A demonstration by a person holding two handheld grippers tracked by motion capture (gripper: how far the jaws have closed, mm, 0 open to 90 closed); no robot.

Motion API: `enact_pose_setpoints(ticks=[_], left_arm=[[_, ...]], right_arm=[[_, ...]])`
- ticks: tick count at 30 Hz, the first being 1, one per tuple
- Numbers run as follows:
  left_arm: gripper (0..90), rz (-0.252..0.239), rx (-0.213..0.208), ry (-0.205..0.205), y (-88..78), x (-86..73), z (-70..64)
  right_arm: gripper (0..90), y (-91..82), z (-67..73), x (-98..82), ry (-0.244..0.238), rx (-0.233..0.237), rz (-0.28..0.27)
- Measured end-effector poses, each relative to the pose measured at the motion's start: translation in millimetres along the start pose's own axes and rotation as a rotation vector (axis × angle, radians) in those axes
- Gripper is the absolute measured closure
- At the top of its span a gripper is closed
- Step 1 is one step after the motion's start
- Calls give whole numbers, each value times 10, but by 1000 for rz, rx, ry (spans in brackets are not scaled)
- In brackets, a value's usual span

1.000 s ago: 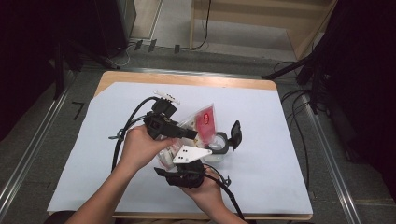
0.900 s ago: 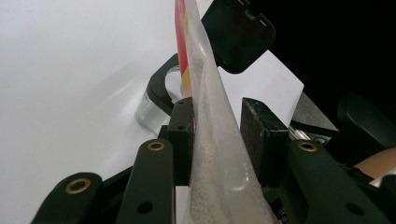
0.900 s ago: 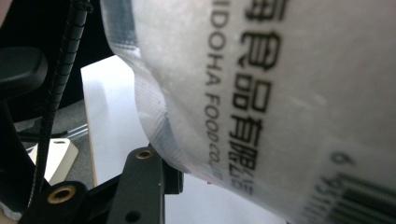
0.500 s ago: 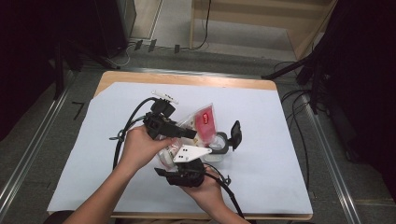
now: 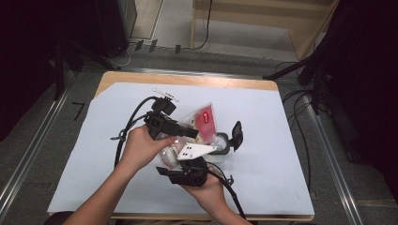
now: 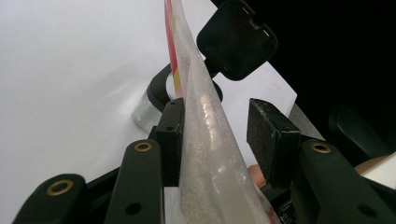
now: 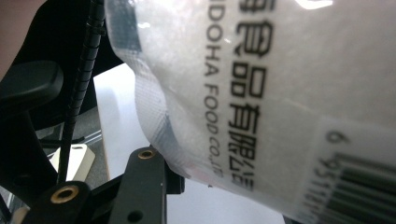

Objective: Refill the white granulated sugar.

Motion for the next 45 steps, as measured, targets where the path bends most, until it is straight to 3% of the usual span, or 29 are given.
enact_pose_setpoints(ticks=[2, 6, 12, 14, 18, 45], left_arm=[[596, 7, -1, -2, -1, 10, -13], [615, 13, -3, -13, 3, 27, -28], [610, 11, 12, 3, 5, 60, -77], [606, 15, 28, 28, -6, 73, -87], [600, 11, 23, 32, 8, 81, -121], [599, 9, 21, 34, 18, 78, -133]], right_arm=[[626, -3, 4, 6, -7, -4, 2], [623, -10, 17, -1, -71, -36, 29], [627, -33, 7, 13, -58, -36, 22], [628, -33, 13, 33, -40, -24, 8], [625, -43, 4, 44, -12, -4, -6], [624, -52, 9, 26, -26, -15, 12]])
Point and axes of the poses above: each handheld gripper's, and its own axes: y roughly forward along the jaws, x roughly out of its top, z roughly to its left, the point moved 8 cm from there along y, roughly forward along the jaws, and after that the axes turned 12 degrees about x, right-handed, at the moved point
